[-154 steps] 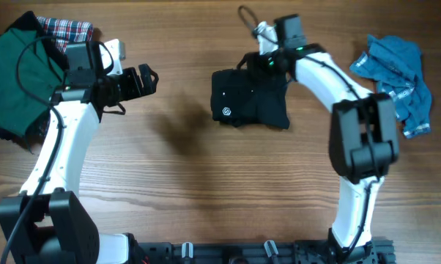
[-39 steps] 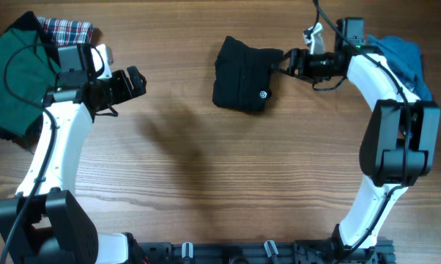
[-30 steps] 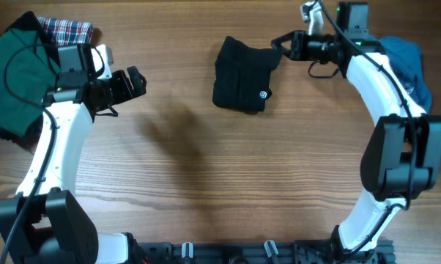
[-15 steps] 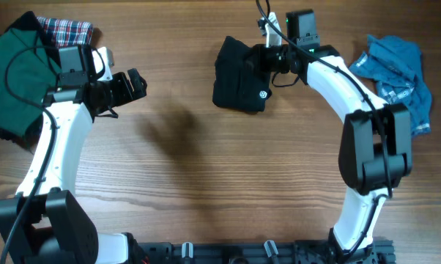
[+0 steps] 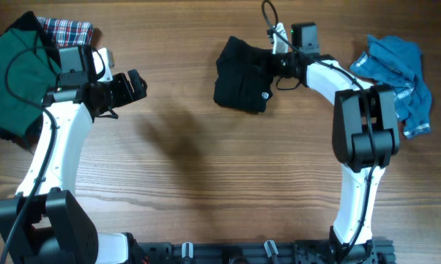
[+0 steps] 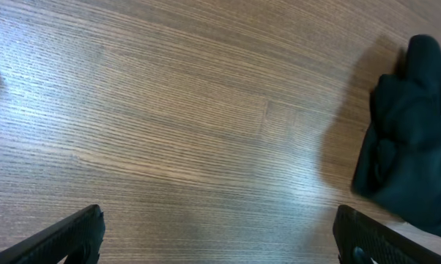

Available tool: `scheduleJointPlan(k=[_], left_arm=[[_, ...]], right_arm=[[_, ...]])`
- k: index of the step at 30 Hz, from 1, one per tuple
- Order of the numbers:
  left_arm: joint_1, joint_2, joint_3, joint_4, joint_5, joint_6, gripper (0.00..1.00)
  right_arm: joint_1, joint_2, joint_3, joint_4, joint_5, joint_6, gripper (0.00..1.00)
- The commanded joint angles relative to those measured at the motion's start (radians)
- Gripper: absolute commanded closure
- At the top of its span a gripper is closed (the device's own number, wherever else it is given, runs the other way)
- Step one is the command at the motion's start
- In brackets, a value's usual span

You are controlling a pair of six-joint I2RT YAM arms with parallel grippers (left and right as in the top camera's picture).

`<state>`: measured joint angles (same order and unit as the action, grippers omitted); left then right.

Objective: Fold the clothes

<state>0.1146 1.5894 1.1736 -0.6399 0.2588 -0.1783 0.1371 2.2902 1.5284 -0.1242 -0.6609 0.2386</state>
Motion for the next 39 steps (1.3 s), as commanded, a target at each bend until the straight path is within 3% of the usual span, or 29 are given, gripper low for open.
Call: scheduleJointPlan(k=[1,9,11,16,18,29,34,39], left_arm=[[-0.002,-0.03,0.005,-0.001,0.005,-0.009,0.0],[-0.002,-0.03,0.005,-0.001,0.005,-0.009,0.0],[-0.002,-0.03,0.005,-0.001,0.005,-0.009,0.0],[-0.002,-0.03,0.005,-0.001,0.005,-0.009,0.0],[-0.002,-0.03,0.005,-0.001,0.005,-0.009,0.0],[-0.002,-0.03,0.005,-0.001,0.005,-0.009,0.0],[-0.002,-0.013,0.005,0.0,0.005,-0.008,0.0],[-0.002,0.016,0.005,0.004,0.006,-0.009,0.0]], right_arm=[[-0.034,0.057,0.002,0.019,0.021,-0.002,0.95],[-0.063,0.055,0.007,0.154,-0.089,0.062,0.93],[-0.077,0.053,0.021,0.187,-0.151,0.109,0.86],[-0.107,0.042,0.037,0.19,-0.281,0.157,0.59],[-0.11,0.042,0.036,0.139,-0.317,0.15,0.44],[-0.084,0.043,0.035,-0.002,-0.063,0.095,0.41],[-0.104,0.031,0.059,0.0,-0.066,0.034,0.23],[-0.142,-0.042,0.145,-0.105,-0.125,-0.006,0.02]])
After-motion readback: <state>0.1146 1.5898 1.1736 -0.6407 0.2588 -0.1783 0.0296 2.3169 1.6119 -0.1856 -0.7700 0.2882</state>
